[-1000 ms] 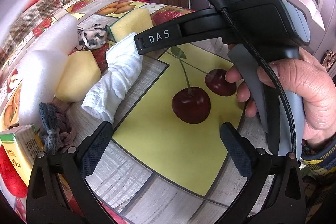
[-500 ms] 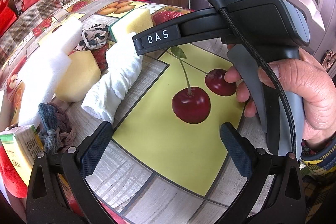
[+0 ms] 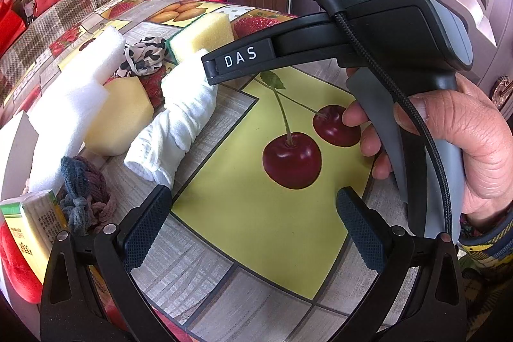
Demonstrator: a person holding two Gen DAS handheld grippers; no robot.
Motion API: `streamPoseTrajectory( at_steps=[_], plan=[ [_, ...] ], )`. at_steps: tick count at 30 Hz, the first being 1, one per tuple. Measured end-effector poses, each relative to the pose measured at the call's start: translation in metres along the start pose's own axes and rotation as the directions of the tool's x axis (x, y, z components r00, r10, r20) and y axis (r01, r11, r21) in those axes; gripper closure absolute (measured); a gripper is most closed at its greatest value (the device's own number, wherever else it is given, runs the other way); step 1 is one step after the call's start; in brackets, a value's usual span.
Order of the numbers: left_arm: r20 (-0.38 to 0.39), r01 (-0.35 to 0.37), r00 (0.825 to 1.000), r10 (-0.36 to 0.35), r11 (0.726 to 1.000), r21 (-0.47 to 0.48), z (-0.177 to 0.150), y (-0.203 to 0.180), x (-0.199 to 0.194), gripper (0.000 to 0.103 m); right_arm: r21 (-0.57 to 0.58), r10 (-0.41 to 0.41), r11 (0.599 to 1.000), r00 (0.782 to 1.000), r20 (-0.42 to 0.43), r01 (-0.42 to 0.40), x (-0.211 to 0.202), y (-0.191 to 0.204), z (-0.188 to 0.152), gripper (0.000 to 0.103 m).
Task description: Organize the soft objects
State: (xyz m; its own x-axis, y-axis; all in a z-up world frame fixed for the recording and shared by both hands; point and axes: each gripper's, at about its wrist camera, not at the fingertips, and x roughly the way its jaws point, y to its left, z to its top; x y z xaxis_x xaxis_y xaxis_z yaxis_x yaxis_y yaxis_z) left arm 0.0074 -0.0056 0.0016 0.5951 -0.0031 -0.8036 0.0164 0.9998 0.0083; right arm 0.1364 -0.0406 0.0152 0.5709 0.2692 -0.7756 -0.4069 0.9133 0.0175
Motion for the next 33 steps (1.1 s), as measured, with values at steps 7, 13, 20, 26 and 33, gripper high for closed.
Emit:
streamPoseTrajectory(
  at_steps=[7,13,20,26,33],
  plan=[
    [0.000,0.000,1.000,0.000,1.000,0.000,0.000,0.000,0.000,0.001,0.002,0.006,1.000,1.000,0.001,-0.006,0.000,-0.002,0.000,0.000],
    [0.000,0.000,1.000,0.000,1.000,0.000,0.000,0.000,0.000,0.001,-0.002,0.009,1.000,1.000,0.001,-0.009,0.000,-0.002,-0.001,0.000],
    [0.001,0.001,1.000,-0.001,1.000,0.000,0.000,0.000,0.000,0.001,-0.005,0.009,1.000,1.000,0.001,-0.009,0.000,0.000,-0.001,0.000],
    [0.028,0.033,0.999,-0.032,0.999,-0.033,-0.003,0.001,-0.014,0.001,-0.002,0.013,1.000,1.000,0.003,-0.013,0.000,0.000,-0.001,0.000],
    [0.290,0.125,0.954,-0.079,0.982,-0.143,-0.025,0.045,-0.143,0.000,0.004,0.023,1.000,1.000,0.005,-0.023,-0.001,0.000,0.000,0.000]
  ],
)
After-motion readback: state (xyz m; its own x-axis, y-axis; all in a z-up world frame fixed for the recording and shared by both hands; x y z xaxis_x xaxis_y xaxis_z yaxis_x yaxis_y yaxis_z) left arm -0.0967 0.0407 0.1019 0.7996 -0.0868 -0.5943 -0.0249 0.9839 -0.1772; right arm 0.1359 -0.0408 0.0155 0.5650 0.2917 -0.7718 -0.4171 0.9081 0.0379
